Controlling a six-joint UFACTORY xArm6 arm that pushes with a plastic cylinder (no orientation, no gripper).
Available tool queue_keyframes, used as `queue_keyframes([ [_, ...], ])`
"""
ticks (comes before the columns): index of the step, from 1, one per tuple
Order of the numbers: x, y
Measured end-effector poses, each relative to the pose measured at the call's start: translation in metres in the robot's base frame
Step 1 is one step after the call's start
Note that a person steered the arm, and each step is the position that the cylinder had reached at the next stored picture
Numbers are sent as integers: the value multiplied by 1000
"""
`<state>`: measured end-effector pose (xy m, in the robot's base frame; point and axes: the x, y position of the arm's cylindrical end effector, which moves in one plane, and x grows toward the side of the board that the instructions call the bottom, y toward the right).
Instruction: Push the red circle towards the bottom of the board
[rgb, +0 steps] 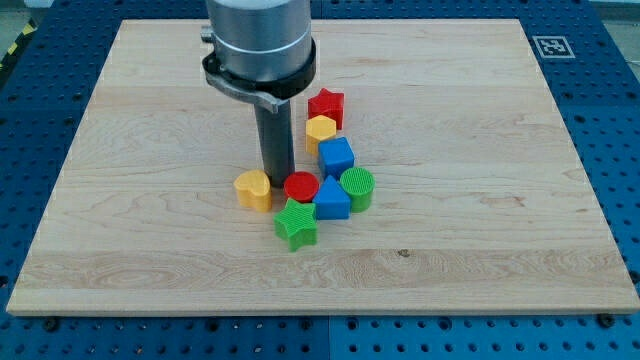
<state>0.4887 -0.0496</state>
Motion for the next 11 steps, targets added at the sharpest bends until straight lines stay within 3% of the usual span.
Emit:
queue_keyframes([
  [3,20,-1],
  [11,60,76],
])
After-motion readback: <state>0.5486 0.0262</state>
